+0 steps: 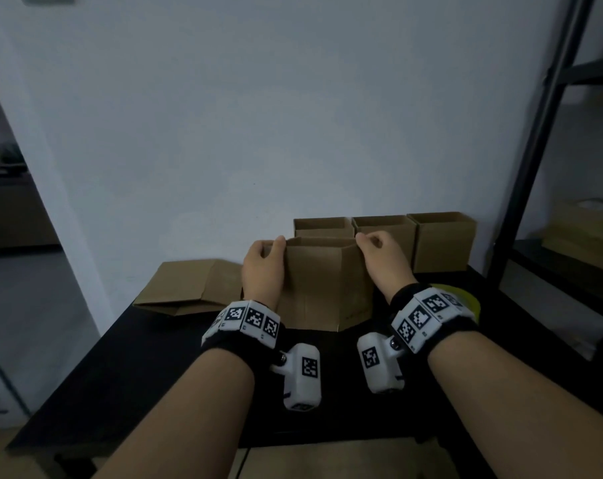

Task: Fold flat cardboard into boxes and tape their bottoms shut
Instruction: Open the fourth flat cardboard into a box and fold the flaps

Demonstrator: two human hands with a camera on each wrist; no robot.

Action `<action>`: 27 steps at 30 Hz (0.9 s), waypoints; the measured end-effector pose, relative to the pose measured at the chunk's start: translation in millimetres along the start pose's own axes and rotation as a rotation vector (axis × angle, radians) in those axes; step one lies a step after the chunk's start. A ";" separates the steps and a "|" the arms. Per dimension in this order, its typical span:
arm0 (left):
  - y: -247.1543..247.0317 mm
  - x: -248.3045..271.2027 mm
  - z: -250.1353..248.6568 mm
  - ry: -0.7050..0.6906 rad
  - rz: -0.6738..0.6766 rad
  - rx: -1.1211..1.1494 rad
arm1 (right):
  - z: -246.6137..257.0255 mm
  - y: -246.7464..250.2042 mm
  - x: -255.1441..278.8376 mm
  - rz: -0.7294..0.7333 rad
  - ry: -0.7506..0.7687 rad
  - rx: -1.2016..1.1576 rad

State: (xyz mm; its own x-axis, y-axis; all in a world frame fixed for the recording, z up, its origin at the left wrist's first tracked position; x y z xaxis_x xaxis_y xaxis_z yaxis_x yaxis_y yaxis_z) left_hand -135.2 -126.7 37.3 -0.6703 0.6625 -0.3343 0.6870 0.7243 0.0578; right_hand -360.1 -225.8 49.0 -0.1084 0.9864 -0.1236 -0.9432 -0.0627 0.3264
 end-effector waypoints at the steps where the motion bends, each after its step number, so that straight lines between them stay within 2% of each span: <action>1: -1.3 1.1 -1.5 -0.004 0.001 0.011 | -0.2 -0.1 0.4 0.002 -0.005 -0.004; 12: -16.2 22.8 -15.1 -0.043 0.018 0.042 | 4.5 1.8 7.2 0.048 -0.018 -0.089; 16: -14.5 30.9 -24.9 -0.178 0.014 -0.067 | 3.7 -1.0 1.2 0.048 -0.046 -0.073; 19: -16.2 30.8 -29.6 -0.221 0.065 -0.165 | 3.7 -1.8 -3.7 0.063 -0.034 -0.060; 23: -22.8 20.6 -26.7 -0.180 0.173 0.006 | -1.2 -5.0 -2.7 0.123 -0.076 -0.108; 27: -41.9 18.6 -26.8 -0.178 0.261 0.033 | 0.3 -8.2 0.7 0.143 -0.085 -0.178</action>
State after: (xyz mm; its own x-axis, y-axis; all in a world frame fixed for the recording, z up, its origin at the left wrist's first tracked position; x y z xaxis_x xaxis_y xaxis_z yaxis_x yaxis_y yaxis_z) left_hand -184.0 -139.6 53.9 -0.4122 0.7793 -0.4720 0.8402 0.5255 0.1339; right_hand -352.4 -224.5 46.5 -0.2254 0.9743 -0.0064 -0.9613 -0.2213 0.1639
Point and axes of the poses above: each hand's wrist, its own x-axis away from the middle knuckle, its own y-axis out of the back of the hand, z = x × y, the point moved 10 cm from there along -x, towards the middle knuckle, and after that the axes turned 6 degrees about -y, right-handed, at the moved point
